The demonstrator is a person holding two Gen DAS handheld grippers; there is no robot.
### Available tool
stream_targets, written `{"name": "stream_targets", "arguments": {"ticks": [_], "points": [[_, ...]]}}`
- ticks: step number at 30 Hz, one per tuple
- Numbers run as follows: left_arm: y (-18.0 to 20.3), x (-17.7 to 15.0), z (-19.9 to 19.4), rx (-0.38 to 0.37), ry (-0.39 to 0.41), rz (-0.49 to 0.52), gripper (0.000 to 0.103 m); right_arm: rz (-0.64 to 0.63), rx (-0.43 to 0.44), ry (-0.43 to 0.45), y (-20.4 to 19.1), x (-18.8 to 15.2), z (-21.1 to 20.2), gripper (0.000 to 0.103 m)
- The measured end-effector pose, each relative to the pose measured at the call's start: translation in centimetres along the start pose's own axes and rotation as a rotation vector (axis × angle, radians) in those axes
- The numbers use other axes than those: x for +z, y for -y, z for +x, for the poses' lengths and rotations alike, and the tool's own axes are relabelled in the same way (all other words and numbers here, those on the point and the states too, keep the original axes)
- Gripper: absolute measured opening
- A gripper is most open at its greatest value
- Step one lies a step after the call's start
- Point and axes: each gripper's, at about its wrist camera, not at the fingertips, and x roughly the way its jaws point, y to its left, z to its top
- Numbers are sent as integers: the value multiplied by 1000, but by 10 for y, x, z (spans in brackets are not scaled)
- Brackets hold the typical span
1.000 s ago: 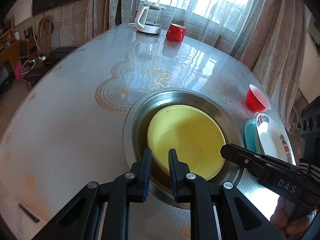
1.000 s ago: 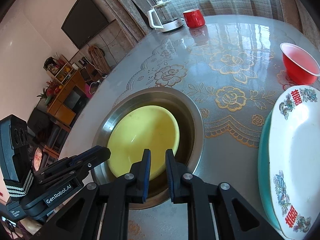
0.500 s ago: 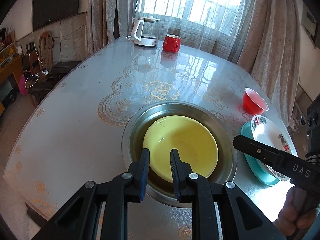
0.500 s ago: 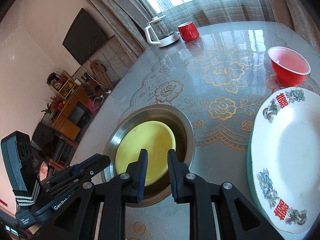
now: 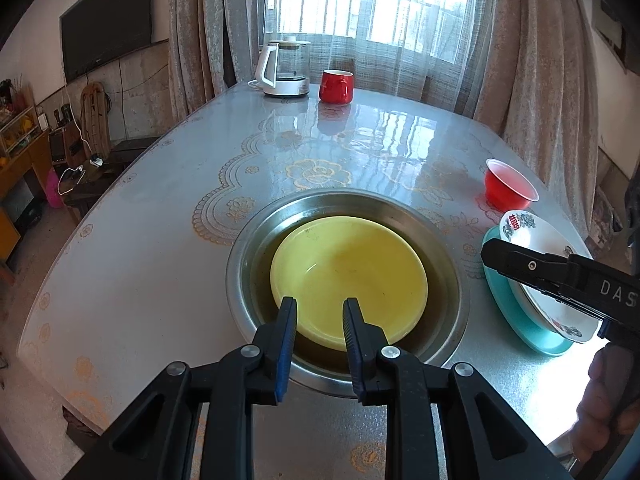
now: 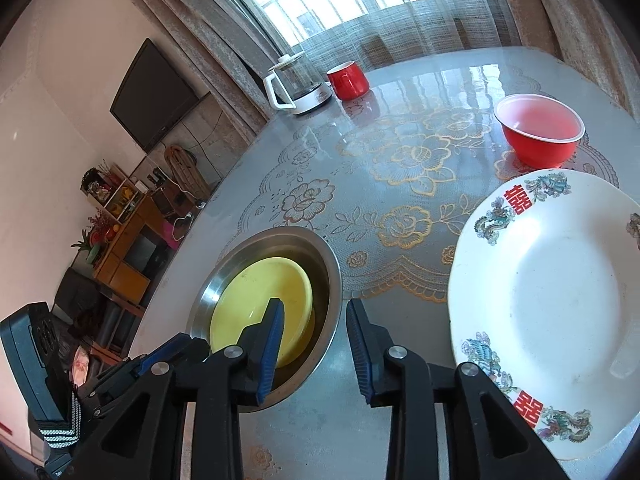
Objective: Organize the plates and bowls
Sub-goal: 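Open both grippers and release the yellow bowl inside the basin, then move both grippers over the large plate on the stack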
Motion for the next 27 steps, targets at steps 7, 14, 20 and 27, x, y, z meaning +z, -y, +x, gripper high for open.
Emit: {"name": "stream_targets", "arguments": {"ticks": [7, 14, 20, 27], "points": [[2, -2, -2, 22, 18, 19, 27, 45, -20, 29, 15, -2, -7, 37], [5, -4, -2, 35, 28, 29, 27, 63, -40, 44, 22, -4, -12, 37], [7, -6, -3, 43, 33, 39, 27, 41, -68, 39, 19, -9, -10, 37], [10, -6, -3, 43, 36, 49, 29, -20, -114, 62, 11, -11, -12, 39]]}}
